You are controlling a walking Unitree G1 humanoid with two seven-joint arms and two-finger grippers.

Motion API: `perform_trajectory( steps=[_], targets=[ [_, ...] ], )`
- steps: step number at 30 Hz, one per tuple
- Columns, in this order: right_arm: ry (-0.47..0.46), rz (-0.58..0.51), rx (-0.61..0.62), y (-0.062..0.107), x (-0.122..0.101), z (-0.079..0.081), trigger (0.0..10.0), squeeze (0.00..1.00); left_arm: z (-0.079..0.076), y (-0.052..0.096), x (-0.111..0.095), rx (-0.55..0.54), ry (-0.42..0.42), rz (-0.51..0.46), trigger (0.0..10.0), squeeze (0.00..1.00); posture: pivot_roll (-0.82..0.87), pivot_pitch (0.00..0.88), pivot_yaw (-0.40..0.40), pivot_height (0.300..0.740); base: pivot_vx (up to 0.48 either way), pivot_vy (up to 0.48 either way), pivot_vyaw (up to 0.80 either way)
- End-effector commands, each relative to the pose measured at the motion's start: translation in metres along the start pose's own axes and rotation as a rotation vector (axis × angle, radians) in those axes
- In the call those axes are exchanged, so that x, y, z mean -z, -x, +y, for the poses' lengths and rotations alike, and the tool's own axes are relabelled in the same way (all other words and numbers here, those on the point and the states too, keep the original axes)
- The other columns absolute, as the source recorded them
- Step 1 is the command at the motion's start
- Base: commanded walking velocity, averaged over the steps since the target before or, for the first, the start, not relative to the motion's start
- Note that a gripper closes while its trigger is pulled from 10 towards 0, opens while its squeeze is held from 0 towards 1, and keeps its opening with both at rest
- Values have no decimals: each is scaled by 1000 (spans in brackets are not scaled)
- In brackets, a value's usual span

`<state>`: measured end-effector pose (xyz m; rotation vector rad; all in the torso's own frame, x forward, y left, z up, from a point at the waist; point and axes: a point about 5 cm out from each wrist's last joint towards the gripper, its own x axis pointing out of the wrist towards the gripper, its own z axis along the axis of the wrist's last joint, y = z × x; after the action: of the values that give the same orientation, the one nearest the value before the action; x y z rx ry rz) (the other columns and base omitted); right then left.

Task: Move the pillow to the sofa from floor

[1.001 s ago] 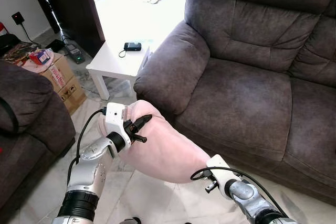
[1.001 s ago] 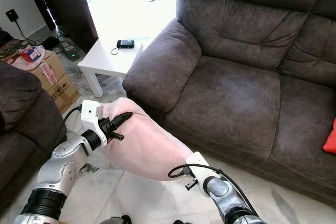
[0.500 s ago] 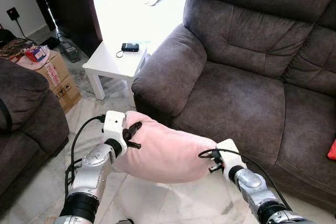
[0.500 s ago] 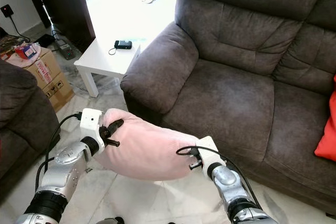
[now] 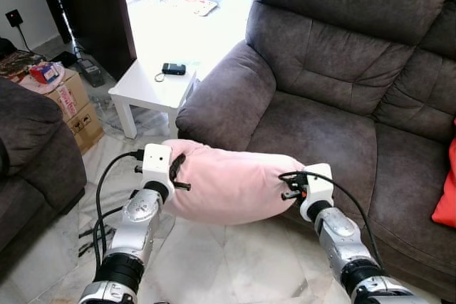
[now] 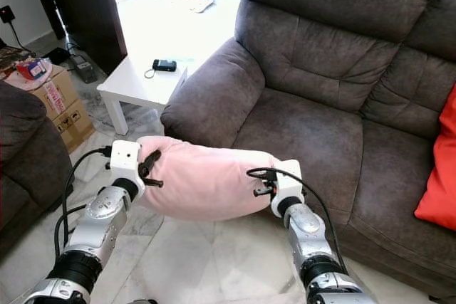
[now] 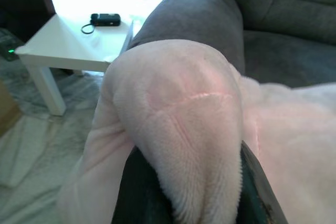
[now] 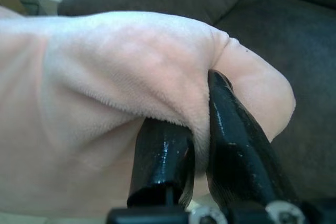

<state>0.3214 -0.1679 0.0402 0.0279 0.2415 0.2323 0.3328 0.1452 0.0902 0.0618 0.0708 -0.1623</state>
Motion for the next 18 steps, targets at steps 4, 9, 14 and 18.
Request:
perform_trajectory(
  steps=[4,9,14,18],
  targets=[
    [-19,-123,-13,-5,-21,2,10000,0,-15,-5,-4,36,-43,-23,10000,0,169,61,-178,740,0,0,0],
    [-36,-154,-17,-5,-25,5,10000,0,-20,-6,-5,42,-47,-38,10000,0,162,67,-174,740,0,0,0],
    [-46,-189,0,-4,-30,4,10000,0,-29,-5,-5,61,-60,-49,10000,0,127,85,-160,740,0,0,0],
    [-55,-211,32,-4,-32,4,10000,0,-27,-4,-5,66,-60,-59,10000,0,92,94,-124,740,0,0,0]
  ],
)
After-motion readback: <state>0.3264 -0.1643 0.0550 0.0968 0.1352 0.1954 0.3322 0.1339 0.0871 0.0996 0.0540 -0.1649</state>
